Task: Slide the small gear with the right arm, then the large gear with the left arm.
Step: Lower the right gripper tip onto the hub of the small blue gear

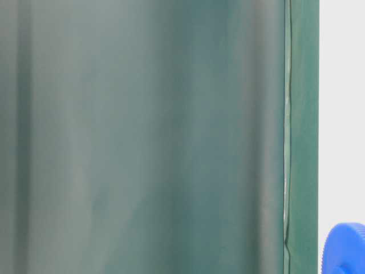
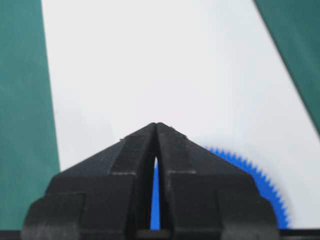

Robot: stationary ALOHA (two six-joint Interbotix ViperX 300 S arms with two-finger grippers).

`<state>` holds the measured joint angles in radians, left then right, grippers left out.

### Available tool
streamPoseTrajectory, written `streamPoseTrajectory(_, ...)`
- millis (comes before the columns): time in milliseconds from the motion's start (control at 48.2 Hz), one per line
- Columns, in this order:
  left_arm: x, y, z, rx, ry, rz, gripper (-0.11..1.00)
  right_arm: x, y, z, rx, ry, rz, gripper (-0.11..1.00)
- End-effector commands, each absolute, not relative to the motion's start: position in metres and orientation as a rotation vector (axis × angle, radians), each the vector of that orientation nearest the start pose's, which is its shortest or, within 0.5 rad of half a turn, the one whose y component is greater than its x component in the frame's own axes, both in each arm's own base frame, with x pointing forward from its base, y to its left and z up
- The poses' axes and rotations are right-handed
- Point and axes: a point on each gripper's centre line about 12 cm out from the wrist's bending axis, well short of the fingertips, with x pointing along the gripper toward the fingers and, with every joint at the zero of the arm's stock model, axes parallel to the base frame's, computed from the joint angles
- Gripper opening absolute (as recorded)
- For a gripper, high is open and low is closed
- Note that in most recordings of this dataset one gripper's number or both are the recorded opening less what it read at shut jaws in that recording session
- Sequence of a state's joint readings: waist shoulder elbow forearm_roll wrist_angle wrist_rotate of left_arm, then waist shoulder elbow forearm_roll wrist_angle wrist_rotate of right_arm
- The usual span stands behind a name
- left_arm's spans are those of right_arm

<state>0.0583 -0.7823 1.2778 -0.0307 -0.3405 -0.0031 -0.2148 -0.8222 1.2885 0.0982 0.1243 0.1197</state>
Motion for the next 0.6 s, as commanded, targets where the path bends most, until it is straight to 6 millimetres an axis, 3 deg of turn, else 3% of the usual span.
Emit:
streamPoseTrajectory(0,0.210,0.014,0.224,-0.037,0.148,0.076,0.00,0.185,-0.039,0.176,0.296,0.580,-0.265,0.50)
streamPoseTrajectory(311,0.209,0.016,0.222,-0.042,0.172,0.083,0.00,0.180,-0.037,0.157,0.379,0.726,-0.299,0.50)
streamPoseTrajectory(581,0.209,0.019,0.222,-0.043,0.172,0.096,0.00,0.184,-0.053,0.136,0.436,0.863,-0.398,0.50)
